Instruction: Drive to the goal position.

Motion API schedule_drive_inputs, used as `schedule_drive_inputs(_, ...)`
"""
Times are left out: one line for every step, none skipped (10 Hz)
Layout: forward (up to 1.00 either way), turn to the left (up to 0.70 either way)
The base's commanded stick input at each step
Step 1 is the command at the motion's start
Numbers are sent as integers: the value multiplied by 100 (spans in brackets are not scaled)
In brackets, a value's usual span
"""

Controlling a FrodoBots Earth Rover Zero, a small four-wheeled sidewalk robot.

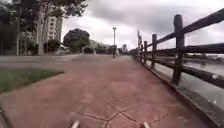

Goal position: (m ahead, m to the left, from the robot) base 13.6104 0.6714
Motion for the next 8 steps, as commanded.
schedule_drive_inputs(50,0)
schedule_drive_inputs(50,0)
schedule_drive_inputs(50,0)
schedule_drive_inputs(50,0)
schedule_drive_inputs(50,0)
schedule_drive_inputs(50,6)
schedule_drive_inputs(50,16)
schedule_drive_inputs(50,9)
